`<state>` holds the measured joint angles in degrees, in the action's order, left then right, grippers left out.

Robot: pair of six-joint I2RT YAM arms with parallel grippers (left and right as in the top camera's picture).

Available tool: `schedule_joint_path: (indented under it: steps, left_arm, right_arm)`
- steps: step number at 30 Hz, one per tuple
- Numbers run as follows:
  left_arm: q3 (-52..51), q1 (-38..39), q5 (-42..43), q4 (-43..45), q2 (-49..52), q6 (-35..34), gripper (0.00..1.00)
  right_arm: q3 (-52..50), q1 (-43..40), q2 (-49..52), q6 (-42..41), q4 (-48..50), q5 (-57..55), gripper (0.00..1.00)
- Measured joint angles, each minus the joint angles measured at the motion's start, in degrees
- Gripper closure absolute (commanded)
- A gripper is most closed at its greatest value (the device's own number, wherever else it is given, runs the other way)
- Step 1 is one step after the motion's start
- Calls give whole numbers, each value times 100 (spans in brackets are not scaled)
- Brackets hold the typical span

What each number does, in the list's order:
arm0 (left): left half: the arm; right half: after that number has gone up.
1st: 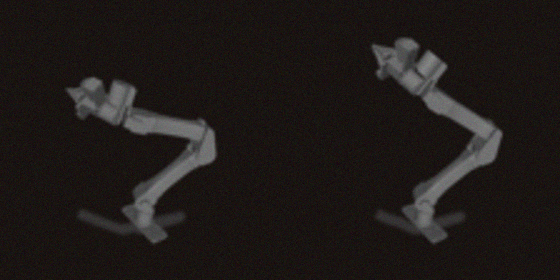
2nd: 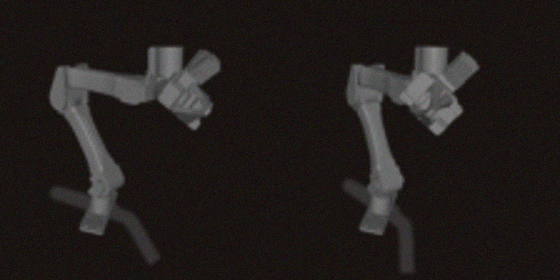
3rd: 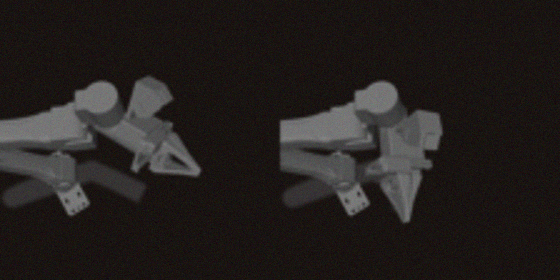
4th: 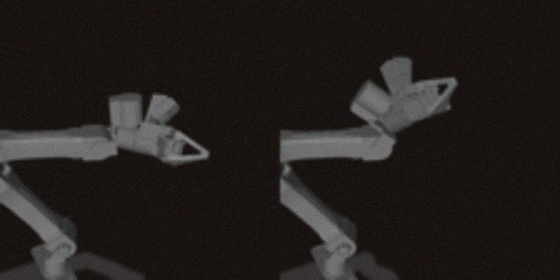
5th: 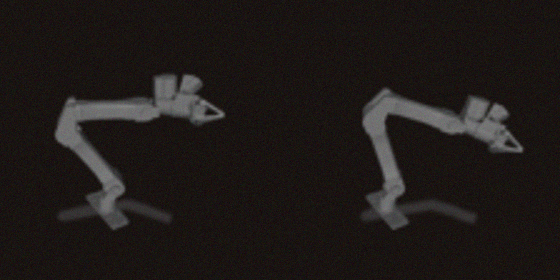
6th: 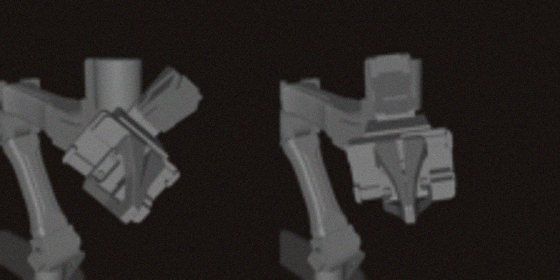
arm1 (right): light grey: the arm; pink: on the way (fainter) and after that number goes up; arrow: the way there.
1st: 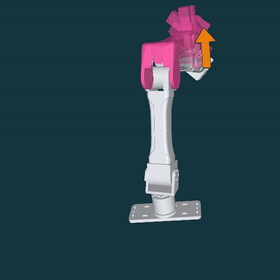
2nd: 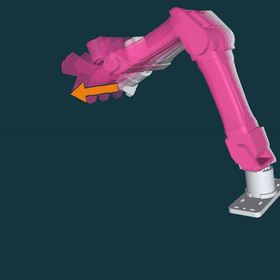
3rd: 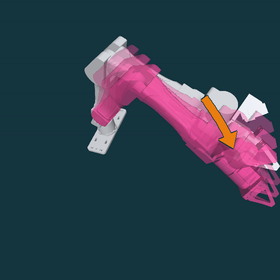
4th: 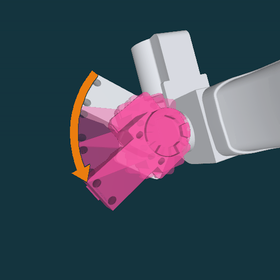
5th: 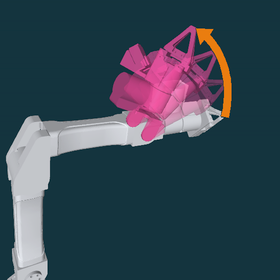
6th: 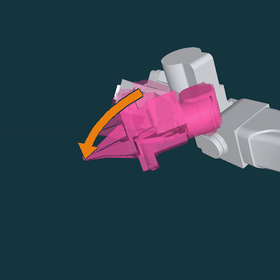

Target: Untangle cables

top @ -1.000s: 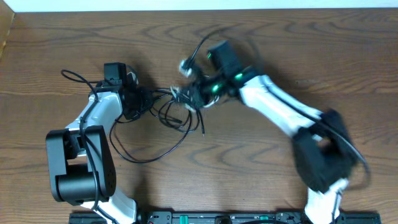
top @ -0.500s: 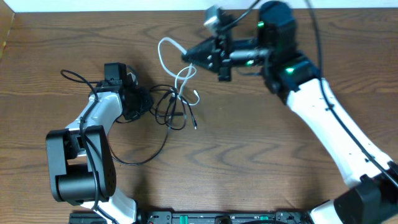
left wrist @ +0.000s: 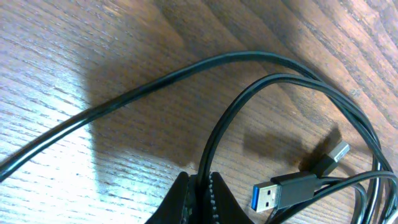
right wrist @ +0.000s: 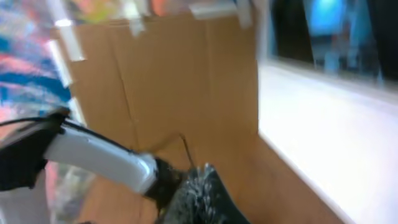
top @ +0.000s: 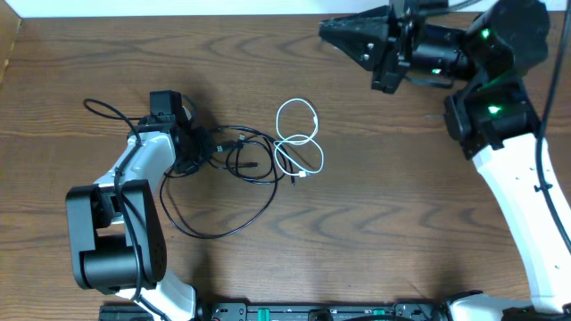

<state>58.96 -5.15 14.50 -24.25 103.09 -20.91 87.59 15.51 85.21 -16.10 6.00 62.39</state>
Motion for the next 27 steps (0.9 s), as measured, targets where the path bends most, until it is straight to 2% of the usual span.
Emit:
schedule_joint_path:
  steps: [1, 2, 5, 11, 13, 16, 21, 23, 27]
  left_arm:
    - [0, 0, -11, 2, 0, 4, 92]
    - [0, 0, -17, -4, 0, 4, 92]
    - [0, 0, -37, -2, 0, 2, 92]
    - [0, 0, -81, -22, 0, 2, 92]
    - [0, 0, -90, -24, 0, 2, 92]
    - [0, 0, -92, -28, 0, 2, 91]
    - [0, 0, -94, -28, 0, 2, 91]
    - [0, 0, -94, -28, 0, 2, 88]
    - [0, 0, -94, -33, 0, 15, 87]
  right_arm:
    - [-7, -13, 15, 11, -339, -107, 58]
    - [-7, -13, 70, 74, -752, -243, 46]
    - [9, -4, 284, 227, -1862, -546, 32]
    - [-24, 0, 979, 575, -3473, -896, 23]
    - [-24, 7, 1202, 752, -3873, -949, 15]
    - [-28, 48, 1523, 1091, -4404, -1003, 11]
    - [-28, 315, 2186, 1602, -4868, -1029, 8]
    - [-28, 450, 2455, 1729, -4887, -1038, 8]
    - [-28, 761, 2988, 1878, -4903, -1069, 8]
